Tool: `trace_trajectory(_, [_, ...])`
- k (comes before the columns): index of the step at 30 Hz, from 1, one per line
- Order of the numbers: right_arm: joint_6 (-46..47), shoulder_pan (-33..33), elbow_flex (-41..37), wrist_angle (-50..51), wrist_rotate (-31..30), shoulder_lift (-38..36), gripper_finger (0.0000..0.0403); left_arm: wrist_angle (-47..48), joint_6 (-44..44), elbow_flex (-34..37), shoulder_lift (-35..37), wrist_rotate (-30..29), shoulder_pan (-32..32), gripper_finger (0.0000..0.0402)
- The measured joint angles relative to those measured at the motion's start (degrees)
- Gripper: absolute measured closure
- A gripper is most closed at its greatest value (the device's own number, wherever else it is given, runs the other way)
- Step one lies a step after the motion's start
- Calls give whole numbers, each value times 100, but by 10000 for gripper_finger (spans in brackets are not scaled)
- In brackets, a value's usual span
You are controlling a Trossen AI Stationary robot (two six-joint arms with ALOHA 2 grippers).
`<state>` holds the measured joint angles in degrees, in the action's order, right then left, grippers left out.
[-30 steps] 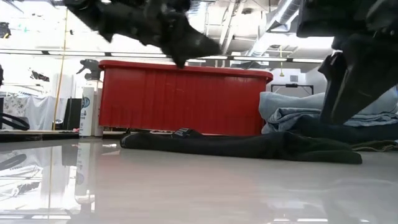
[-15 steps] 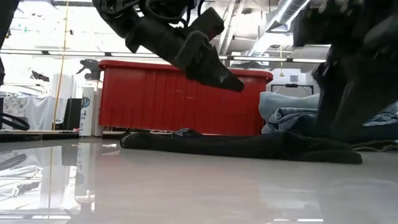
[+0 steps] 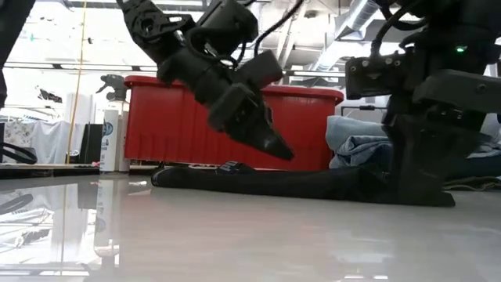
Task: Fold Laundry from Bin
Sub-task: Fold the black boxer short
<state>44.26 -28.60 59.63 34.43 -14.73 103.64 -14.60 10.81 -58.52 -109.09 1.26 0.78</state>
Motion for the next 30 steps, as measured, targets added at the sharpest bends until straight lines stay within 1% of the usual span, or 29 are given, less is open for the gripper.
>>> trace_trajectory(3, [257, -10, 51, 133, 133, 2, 207, 29, -36, -8, -169, 0, 0, 213])
trace_trajectory(8, [658, -9, 81, 275, 350, 2, 349, -95, -44, -7, -281, -5, -14, 213])
trace_trajectory(9, [707, -9, 127, 361, 362, 4, 372, -125, -25, -11, -303, -5, -20, 213])
trace_trajectory(10, [714, -17, 194, 472, 390, 12, 382, -134, -18, -14, -325, -6, -17, 213])
trace_trajectory(14, [631, -13, 589, 1076, 405, 52, 380, -127, -64, -9, -462, -4, -17, 213])
trace_trajectory(17, [375, 8, 1026, 1561, 297, 35, 382, -179, -99, -12, -547, 0, -11, 213])
trace_trajectory(23, [-269, 170, 1822, 2213, -160, 35, 382, -229, -354, -9, -476, -89, -37, 218])
trace_trajectory(30, [-1167, 605, 2173, 2254, -346, 28, 382, -200, -691, -154, -143, -168, -28, 223])
